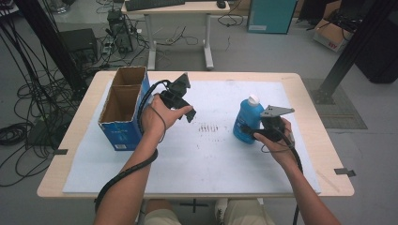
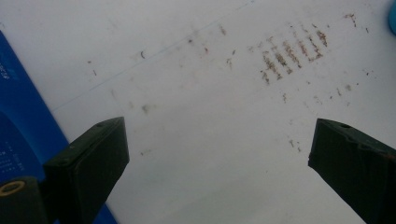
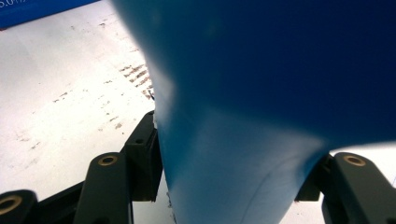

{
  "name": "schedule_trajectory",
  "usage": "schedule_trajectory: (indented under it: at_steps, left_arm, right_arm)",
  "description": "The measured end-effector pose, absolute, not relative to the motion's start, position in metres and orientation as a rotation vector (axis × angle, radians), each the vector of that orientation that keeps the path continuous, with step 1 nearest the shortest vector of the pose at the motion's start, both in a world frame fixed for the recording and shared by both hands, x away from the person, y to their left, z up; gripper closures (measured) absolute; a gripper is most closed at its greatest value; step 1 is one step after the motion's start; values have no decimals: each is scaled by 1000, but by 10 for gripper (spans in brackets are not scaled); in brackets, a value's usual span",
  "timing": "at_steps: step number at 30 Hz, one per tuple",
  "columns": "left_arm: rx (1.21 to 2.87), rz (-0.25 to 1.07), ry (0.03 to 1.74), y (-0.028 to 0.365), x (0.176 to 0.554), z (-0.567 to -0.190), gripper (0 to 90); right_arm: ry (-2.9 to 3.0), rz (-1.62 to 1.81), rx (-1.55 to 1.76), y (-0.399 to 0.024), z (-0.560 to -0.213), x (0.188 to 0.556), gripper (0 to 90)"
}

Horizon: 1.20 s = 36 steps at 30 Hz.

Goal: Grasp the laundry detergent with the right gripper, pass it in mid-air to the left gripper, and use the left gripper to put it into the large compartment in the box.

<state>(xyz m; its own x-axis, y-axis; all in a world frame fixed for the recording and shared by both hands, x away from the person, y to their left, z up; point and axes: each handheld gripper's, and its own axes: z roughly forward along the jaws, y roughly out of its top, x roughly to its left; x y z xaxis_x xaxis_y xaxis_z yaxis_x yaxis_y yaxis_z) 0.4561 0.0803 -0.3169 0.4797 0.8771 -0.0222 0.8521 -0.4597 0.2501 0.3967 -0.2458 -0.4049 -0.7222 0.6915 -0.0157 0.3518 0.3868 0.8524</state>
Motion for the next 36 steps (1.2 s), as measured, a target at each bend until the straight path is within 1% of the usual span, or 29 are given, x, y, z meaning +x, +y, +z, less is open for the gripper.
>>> schedule_trajectory:
  at_steps: [36]
  left_arm:
    - [2501,176,1473,79,454,-310,54]
  right_arm:
    - [2274,1278,907,-246,-406,396,427]
